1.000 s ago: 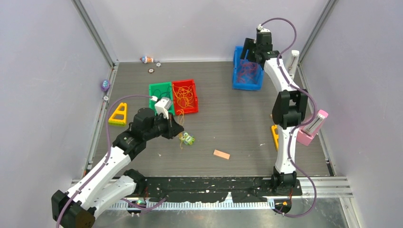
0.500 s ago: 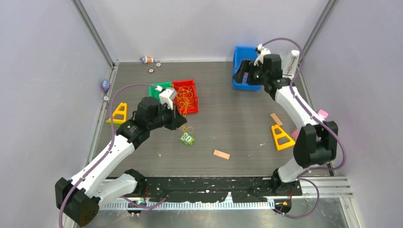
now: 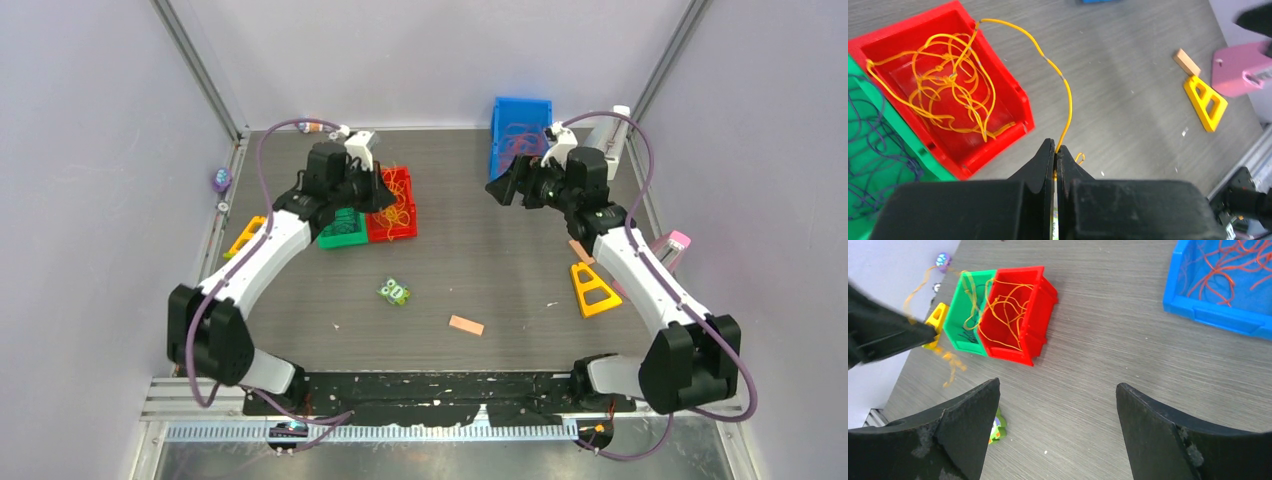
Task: Untangle the cables
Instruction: Place the cable in the bin, then reset both arms
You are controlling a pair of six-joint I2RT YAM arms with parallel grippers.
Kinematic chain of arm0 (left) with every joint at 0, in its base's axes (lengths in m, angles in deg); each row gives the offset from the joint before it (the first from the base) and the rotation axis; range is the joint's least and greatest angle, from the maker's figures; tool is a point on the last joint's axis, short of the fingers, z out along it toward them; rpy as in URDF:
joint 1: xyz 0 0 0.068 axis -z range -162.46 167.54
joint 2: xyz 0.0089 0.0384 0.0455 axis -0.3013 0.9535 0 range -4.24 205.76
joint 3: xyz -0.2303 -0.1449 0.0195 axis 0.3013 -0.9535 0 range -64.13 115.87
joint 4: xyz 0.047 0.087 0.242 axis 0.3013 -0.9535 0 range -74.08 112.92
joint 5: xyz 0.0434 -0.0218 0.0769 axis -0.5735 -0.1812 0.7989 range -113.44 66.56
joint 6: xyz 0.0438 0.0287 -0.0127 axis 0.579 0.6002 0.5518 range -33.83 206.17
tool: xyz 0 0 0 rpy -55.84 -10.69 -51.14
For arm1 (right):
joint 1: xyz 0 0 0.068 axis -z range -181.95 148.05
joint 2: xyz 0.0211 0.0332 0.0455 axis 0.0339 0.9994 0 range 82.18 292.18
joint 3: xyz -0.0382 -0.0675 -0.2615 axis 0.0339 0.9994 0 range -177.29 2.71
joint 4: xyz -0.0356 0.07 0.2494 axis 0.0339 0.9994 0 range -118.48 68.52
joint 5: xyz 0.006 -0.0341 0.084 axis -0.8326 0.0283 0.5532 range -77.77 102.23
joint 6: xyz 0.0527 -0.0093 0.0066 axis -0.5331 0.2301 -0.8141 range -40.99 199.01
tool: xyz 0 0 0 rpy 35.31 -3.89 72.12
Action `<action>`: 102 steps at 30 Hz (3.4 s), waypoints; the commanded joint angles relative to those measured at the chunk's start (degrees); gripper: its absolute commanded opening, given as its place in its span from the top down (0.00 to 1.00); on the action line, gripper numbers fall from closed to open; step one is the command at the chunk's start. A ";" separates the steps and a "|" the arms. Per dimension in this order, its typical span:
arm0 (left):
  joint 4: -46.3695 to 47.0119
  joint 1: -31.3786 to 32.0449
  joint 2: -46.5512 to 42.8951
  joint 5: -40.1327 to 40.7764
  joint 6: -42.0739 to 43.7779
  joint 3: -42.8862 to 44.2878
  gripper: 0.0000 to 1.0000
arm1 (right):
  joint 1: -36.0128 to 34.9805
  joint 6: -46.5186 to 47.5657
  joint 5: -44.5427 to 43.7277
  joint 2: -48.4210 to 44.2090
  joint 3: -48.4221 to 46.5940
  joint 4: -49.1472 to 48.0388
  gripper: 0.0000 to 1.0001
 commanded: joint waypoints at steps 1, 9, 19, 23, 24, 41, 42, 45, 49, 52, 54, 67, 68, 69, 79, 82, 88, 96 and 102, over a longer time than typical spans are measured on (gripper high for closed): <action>1.55 -3.00 9.57 -2.48 1.52 6.64 1.00 | 0.12 -1.68 2.12 -4.32 2.18 -3.78 0.09; -12.34 -5.34 29.66 2.75 1.45 21.25 1.00 | 0.12 -1.74 2.49 -7.91 5.98 -4.11 0.09; -22.47 -4.38 40.54 11.08 0.67 30.65 0.95 | 0.12 -2.55 2.68 -9.07 10.11 -5.64 0.09; -19.31 -4.38 38.46 11.70 1.13 28.25 0.92 | 0.13 -2.45 2.56 -9.65 11.68 -5.70 0.09; -19.18 -4.38 38.35 11.66 1.37 28.43 0.91 | 0.13 -2.41 2.51 -9.76 12.26 -5.66 0.09; -8.20 -3.38 23.67 11.04 1.63 18.68 0.42 | 0.12 -1.37 1.27 -13.44 15.50 -5.67 0.05; -8.17 -3.32 22.91 10.99 1.75 18.54 0.41 | 0.12 -1.35 1.23 -13.47 15.51 -5.67 0.06; -8.23 -3.32 21.07 11.09 1.93 18.87 0.41 | 0.14 -1.33 1.26 -13.45 15.54 -5.66 0.06; -8.72 -3.32 18.23 10.58 2.07 18.51 0.41 | 0.13 -1.13 1.03 -13.80 15.52 -5.67 0.06; -8.03 -3.30 14.68 10.34 2.03 16.56 0.38 | 0.15 -0.92 0.53 -14.61 15.48 -5.44 0.06; -7.71 -3.32 12.04 10.33 2.37 15.01 0.31 | 0.11 -0.82 0.16 -15.30 15.45 -5.26 0.06; 2.19 -3.32 -17.73 22.39 5.51 -12.54 0.01 | 0.17 2.23 -9.80 -25.76 25.39 -16.39 0.02; 3.62 -3.32 -20.38 23.70 5.89 -15.37 0.00 | 0.19 1.90 -11.37 -26.65 29.59 -21.97 0.01; 4.88 -3.32 -22.80 24.76 6.01 -18.32 0.00 | 0.21 1.86 -12.29 -28.62 31.83 -25.20 0.01; 37.83 -5.34 -38.17 47.08 17.29 -50.85 0.00 | 0.70 20.18 -29.19 -31.61 46.98 -44.64 0.00; 45.33 -9.81 -33.07 40.74 17.36 -54.08 0.00 | 1.87 22.45 -32.29 -23.82 48.10 -51.58 0.00; 57.49 -14.45 -23.13 32.40 18.82 -54.92 0.01 | 5.34 23.58 -30.14 -15.53 47.76 -60.66 0.01; 56.69 -20.02 -17.93 23.10 17.42 -50.91 0.06 | 5.86 22.88 -37.77 0.31 52.45 -80.20 0.03; 75.65 -20.11 -7.68 24.22 20.14 -55.50 0.09 | 6.10 23.64 -35.46 3.75 47.07 -71.48 0.07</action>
